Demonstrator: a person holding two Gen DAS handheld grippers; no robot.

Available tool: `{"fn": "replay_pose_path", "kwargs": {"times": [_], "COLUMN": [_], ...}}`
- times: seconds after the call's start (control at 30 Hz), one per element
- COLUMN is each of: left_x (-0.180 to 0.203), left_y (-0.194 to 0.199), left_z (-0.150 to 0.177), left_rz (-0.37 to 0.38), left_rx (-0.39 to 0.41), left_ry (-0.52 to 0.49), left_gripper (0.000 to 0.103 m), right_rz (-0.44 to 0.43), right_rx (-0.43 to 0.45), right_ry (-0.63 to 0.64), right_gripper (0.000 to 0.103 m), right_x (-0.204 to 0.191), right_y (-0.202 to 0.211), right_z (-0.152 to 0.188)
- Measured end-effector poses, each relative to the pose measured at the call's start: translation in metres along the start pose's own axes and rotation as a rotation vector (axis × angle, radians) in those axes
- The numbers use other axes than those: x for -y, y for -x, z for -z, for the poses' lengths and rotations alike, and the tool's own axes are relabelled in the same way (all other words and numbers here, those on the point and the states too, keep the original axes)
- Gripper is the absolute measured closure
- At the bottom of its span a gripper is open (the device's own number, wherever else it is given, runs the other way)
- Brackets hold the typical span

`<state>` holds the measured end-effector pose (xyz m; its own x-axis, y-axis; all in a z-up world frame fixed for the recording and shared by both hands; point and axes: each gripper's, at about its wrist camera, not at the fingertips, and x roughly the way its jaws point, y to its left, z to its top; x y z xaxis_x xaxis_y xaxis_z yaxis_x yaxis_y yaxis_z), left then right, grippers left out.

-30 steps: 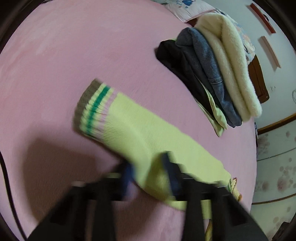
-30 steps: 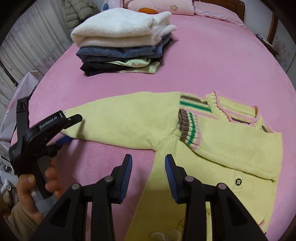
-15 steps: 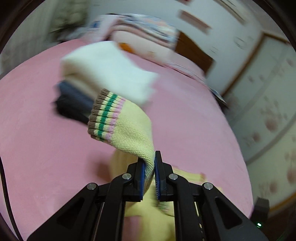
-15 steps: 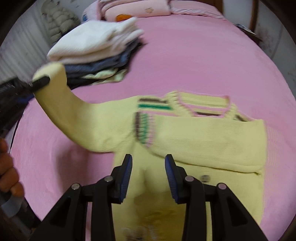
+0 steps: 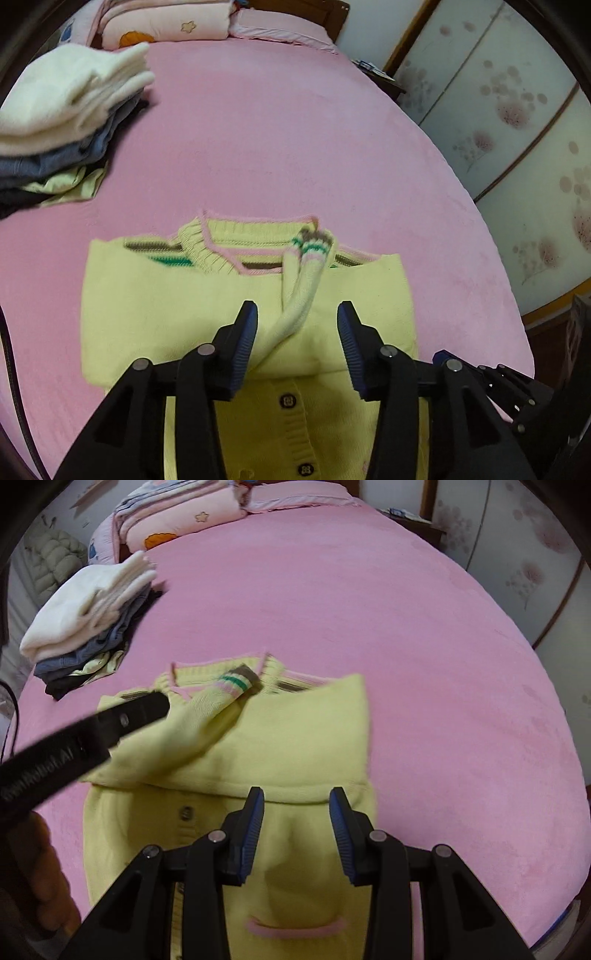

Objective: Fold large clothes
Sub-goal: 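Fold the held sleeve across the body with the left gripper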

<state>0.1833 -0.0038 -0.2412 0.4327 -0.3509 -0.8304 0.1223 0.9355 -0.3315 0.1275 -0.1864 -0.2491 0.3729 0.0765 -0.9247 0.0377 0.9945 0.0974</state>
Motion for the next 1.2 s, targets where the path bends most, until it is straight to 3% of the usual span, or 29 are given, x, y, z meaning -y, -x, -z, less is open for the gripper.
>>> {"fn": "replay_pose_path", "kwargs": {"times": [0.07, 0.13, 0.2, 0.3, 0.4, 0.63, 0.8, 0.83, 0.9, 0.97, 1.1, 1.2], "left_x": [-0.009, -0.028, -0.045, -0.070, -0.097, -0.121, -0.113, -0.112, -0.111, -0.109, -0.104, -0.096], "left_y": [0.017, 0.038, 0.056, 0.071, 0.056, 0.029, 0.019, 0.018, 0.015, 0.012, 0.009, 0.000], "left_z": [0.001, 0.008, 0.017, 0.039, 0.053, 0.071, 0.065, 0.062, 0.057, 0.053, 0.054, 0.058], "left_rz": [-0.006, -0.034, -0.076, -0.163, -0.247, -0.259, -0.244, -0.243, -0.238, -0.231, -0.205, -0.201], "left_rx": [0.030, 0.074, 0.101, 0.089, 0.025, -0.024, -0.011, -0.008, -0.003, -0.004, -0.017, -0.049], "left_ry": [0.040, 0.088, 0.128, 0.166, 0.188, 0.262, 0.246, 0.238, 0.222, 0.211, 0.192, 0.158], "left_gripper": [0.050, 0.036, 0.032, 0.032, 0.032, 0.032, 0.032, 0.032, 0.032, 0.032, 0.032, 0.032], "right_rz": [-0.032, -0.071, -0.111, -0.178, -0.228, -0.257, -0.173, -0.154, -0.164, -0.197, -0.248, -0.201], "right_rx": [-0.005, -0.007, -0.002, 0.000, -0.011, -0.092, -0.174, -0.167, -0.132, -0.079, 0.127, 0.174], "right_ry": [-0.020, -0.028, -0.026, -0.023, -0.022, -0.025, -0.038, -0.019, 0.030, 0.051, 0.087, 0.067], "right_gripper": [0.066, 0.066, 0.066, 0.066, 0.066, 0.066, 0.066, 0.066, 0.092, 0.092, 0.092, 0.090], "right_x": [0.007, 0.008, 0.005, -0.007, -0.020, -0.053, -0.064, -0.067, -0.070, -0.066, -0.037, -0.006], "right_y": [-0.001, -0.001, -0.001, -0.005, -0.013, -0.051, -0.081, -0.082, -0.076, -0.063, -0.016, -0.014], "right_z": [-0.001, -0.005, -0.011, -0.031, -0.054, -0.098, -0.106, -0.106, -0.106, -0.106, -0.093, -0.072]}}
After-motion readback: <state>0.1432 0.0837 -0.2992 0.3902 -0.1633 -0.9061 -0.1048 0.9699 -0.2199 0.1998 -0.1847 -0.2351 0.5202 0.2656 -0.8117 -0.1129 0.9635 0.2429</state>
